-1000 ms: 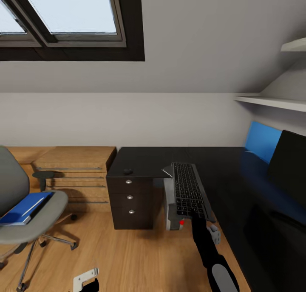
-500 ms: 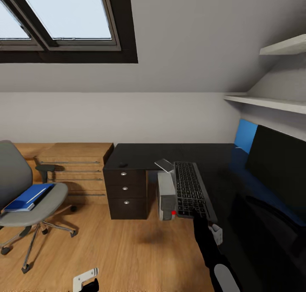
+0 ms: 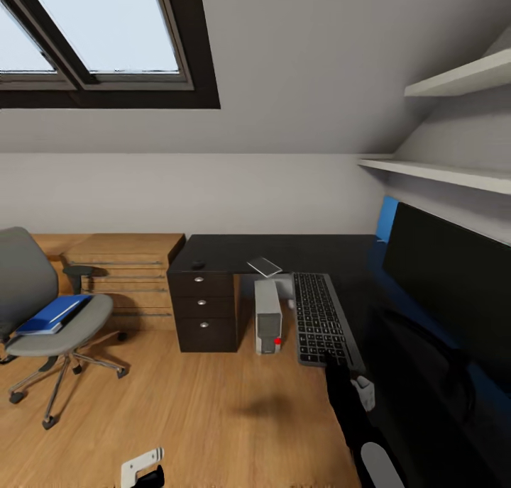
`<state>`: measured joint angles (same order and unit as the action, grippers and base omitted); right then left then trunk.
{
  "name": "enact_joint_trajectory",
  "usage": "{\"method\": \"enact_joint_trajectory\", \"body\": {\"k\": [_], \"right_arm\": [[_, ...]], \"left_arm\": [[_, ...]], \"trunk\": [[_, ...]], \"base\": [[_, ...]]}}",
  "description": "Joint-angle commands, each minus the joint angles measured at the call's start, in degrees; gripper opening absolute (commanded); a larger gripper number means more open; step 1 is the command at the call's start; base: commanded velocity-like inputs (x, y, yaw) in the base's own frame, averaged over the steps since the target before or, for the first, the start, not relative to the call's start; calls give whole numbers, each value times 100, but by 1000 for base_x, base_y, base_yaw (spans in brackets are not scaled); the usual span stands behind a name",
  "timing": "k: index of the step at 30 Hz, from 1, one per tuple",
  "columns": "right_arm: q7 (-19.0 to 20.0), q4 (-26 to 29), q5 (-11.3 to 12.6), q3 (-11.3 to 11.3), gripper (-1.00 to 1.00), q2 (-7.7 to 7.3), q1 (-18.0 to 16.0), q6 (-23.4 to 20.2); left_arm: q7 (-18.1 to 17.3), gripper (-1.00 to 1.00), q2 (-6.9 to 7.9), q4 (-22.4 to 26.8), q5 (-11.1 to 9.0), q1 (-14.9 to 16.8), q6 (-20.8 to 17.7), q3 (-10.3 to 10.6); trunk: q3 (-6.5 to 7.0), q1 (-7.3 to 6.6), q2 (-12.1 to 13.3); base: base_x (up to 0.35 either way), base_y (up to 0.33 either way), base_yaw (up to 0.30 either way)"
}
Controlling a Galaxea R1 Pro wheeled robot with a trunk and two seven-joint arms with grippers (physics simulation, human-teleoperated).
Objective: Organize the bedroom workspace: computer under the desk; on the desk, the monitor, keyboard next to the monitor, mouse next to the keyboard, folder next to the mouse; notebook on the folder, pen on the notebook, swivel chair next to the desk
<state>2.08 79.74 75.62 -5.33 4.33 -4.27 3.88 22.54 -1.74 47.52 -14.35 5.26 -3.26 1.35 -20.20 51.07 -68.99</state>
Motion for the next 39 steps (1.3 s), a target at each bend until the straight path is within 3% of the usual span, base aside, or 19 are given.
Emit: {"method": "enact_joint_trajectory", "body": {"k": [1, 25, 39], "right_arm": [[47, -2, 67, -11, -100, -2, -4, 34], [73, -1, 62, -1, -100, -6, -4, 34], [65, -200, 54, -20, -100, 13, -7, 47]], "left_arm": [[35, 100, 4, 12, -28, 1, -27, 14], [16, 100, 11, 21, -32, 1, -30, 2], [30, 100, 15, 23, -32, 1, -28, -3]], "trunk": [[-7, -3, -5], [-7, -3, -5], [-7, -3, -5]], "base": [[-304, -177, 0], [-315, -130, 0], [-19, -157, 0]]}}
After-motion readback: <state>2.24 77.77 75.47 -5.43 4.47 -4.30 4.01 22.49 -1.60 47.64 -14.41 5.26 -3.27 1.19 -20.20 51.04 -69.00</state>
